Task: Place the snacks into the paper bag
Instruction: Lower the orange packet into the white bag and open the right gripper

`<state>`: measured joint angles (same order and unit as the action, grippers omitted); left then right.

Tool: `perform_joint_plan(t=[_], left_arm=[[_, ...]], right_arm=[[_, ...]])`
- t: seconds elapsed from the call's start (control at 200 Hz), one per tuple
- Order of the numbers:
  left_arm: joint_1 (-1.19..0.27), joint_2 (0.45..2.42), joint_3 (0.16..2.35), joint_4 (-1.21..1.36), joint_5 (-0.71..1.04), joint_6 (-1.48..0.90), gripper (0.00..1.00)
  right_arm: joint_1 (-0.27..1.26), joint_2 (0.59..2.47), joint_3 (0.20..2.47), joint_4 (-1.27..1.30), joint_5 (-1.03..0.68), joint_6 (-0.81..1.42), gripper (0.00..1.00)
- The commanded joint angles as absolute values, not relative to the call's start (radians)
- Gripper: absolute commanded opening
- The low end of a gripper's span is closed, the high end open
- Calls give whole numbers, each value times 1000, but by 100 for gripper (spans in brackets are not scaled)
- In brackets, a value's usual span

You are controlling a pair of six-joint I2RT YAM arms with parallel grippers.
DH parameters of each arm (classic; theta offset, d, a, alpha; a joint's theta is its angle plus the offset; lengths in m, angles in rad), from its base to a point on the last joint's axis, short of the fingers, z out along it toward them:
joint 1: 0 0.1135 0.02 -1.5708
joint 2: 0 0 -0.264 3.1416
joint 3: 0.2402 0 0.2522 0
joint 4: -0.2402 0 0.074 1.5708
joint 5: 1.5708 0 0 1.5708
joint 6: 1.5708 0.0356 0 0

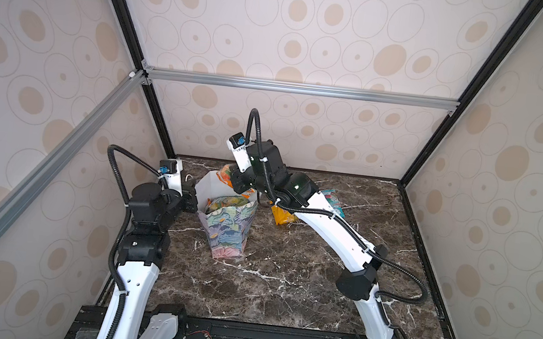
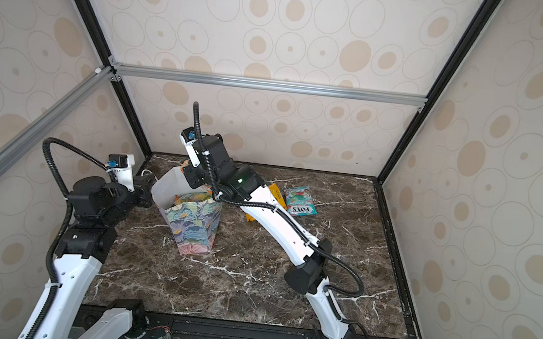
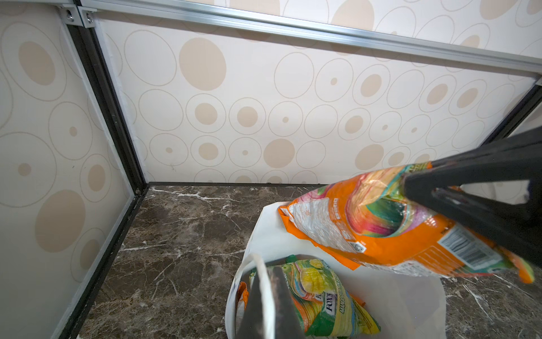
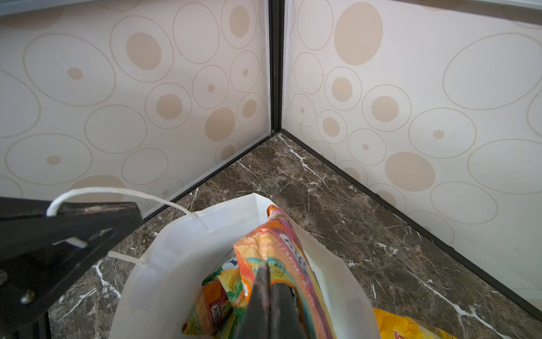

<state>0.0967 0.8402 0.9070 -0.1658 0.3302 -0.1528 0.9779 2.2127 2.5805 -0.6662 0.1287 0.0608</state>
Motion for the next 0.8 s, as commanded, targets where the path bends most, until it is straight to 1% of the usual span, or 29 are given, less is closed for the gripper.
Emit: perform_joint_plan(t=[0.0,0.04,0.14,0.21,0.27,0.31,0.375,0.41,0.45,0.52,0.675,0.795], left_arm=[[105,827,918,-143,327,-152,0],[105,827,917,-143,328,-152,0],[105,827,918,-146,328,-151,0],[105,827,918,-144,327,-150,0],[105,827,918,-144,324,-150,0],[104,827,917,-145,324,-150,0],[105,826,919,-146,323,-150,0],[104,825,920,-146,322,-150,0],[105,824,919,-146,322,-149,0],[104,822,917,-146,318,-149,0],[105,822,918,-144,321,-150,0],[104,823,919,-145,316,-150,0]], right_arm=[[1012,2233,2592,-628,160,20,5],[1018,2239,2595,-626,153,18,9],[1030,2250,2606,-623,132,19,24],[1033,2252,2612,-624,105,31,32],[1035,2250,2612,-622,34,54,39],[1035,2249,2614,-615,-30,66,42],[1035,2250,2630,-621,-108,81,42],[1034,2250,2651,-636,-122,80,42],[1031,2247,2675,-662,-116,75,40],[1023,2220,2675,-696,-74,60,36],[1005,2131,2574,-716,33,19,35],[1002,2073,2542,-736,113,-30,35]])
